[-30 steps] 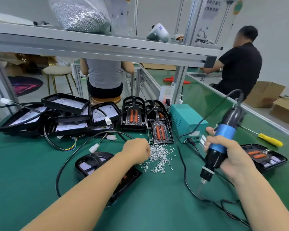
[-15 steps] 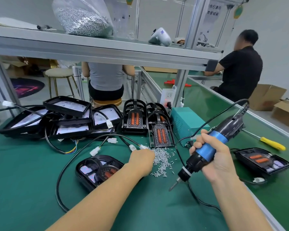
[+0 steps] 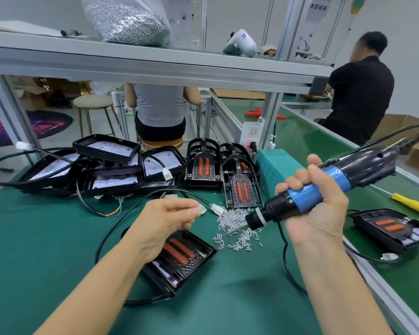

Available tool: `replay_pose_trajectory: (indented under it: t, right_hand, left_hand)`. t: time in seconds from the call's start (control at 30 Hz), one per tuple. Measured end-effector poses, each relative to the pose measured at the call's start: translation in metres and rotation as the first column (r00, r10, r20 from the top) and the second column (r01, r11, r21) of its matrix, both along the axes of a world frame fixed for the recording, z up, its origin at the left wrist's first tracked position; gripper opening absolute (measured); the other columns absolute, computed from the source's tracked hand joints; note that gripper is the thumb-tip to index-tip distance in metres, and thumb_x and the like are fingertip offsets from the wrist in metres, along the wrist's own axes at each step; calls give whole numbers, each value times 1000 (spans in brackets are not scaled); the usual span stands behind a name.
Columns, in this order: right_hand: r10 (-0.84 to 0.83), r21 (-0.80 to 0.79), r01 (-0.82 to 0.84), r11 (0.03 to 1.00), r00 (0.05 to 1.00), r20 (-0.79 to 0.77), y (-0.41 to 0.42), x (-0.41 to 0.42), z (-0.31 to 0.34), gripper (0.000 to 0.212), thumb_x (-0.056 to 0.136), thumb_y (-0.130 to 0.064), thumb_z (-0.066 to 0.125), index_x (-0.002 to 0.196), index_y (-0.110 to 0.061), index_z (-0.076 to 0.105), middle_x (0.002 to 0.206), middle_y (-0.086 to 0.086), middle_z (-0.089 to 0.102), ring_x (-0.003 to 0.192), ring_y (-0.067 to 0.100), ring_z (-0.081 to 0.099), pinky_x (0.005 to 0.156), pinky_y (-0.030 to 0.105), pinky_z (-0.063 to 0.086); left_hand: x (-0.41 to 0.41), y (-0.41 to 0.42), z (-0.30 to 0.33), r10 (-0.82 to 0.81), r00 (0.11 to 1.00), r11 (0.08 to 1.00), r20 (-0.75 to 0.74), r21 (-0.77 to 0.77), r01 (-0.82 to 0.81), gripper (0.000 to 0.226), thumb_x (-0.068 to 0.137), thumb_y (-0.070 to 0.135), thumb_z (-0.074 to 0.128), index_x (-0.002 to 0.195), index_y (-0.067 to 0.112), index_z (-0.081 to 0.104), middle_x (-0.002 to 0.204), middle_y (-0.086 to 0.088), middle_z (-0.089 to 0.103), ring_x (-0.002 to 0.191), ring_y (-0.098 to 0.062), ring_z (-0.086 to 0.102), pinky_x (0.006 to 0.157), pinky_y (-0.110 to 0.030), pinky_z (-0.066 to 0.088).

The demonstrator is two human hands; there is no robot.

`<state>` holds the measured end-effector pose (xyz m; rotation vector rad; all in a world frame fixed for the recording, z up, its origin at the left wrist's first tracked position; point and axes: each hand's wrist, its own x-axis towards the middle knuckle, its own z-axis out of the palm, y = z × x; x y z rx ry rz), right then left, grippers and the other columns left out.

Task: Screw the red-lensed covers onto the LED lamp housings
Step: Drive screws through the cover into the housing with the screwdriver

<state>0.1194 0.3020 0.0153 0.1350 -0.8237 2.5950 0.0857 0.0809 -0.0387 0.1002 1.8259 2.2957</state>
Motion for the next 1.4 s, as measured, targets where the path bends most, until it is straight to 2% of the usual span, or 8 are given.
replay_pose_trajectory:
  t: [0.17,0.3,0.37,0.47,0.63,0.93,1.13,1.4]
  right_hand:
    - [21,-64,-25,998,998,-64,-31,-4,10,19,75,-10,60,91,-19,60,60,-7,49,50,7,47,57,21,46]
    - [55,-88,-62,994,996,-71,-49,-5,14,17,74,-11,57,89,-19,58,58,-8,48,49,7,46,56,20,45]
    - [59,-78,-65,995,995,-76,-54,-4,16,18,73,-12,57,89,-20,57,58,-8,47,48,7,46,55,19,44]
    - [54,-65,-60,996,995,-82,-59,-3,17,18,73,-12,56,89,-20,58,57,-8,47,48,6,46,55,19,44]
    - [57,-32,-61,998,994,-95,-63,-1,17,18,74,-11,55,90,-20,57,58,-8,47,49,7,45,54,20,44]
    - [72,-9,-73,997,993,-96,-65,-1,16,19,74,-10,55,89,-20,57,59,-8,47,49,6,46,55,20,45]
    - [40,45,-34,998,991,-126,-67,-3,12,22,75,-7,51,93,-19,54,57,-7,45,49,7,44,55,21,44]
    - [-7,18,9,1000,993,-117,-66,-7,5,24,73,-7,50,93,-18,54,57,-7,45,50,8,43,55,22,43]
  left_hand:
    - [22,-12,-2,48,998,995,33,86,-51,15,60,9,72,75,6,77,73,-12,70,57,-11,59,54,-19,51]
    - [31,-17,-2,78,997,996,13,45,-78,13,63,12,73,75,8,76,72,-11,70,58,-10,59,51,-20,50]
    - [35,-19,-3,73,997,997,-4,7,-73,6,72,5,71,74,9,76,72,-10,70,58,-11,59,51,-20,50]
    - [38,-20,-4,69,997,997,-41,-38,-70,19,81,-1,66,71,12,76,71,-9,70,59,-10,59,52,-20,50]
    - [43,-21,-4,54,996,997,-78,-43,-57,21,81,-1,67,73,15,77,72,-9,71,61,-10,60,54,-19,51]
    - [45,-23,-7,51,996,999,-76,8,-50,11,76,6,69,76,13,77,73,-9,70,63,-12,61,57,-21,52]
    - [45,-17,-6,121,980,985,-156,-104,-138,24,83,-3,65,73,15,76,68,-6,71,58,-10,62,58,-18,52]
    - [41,-12,-7,161,971,961,-178,-195,-195,16,84,0,66,80,13,74,70,-2,72,59,-10,65,58,-16,51]
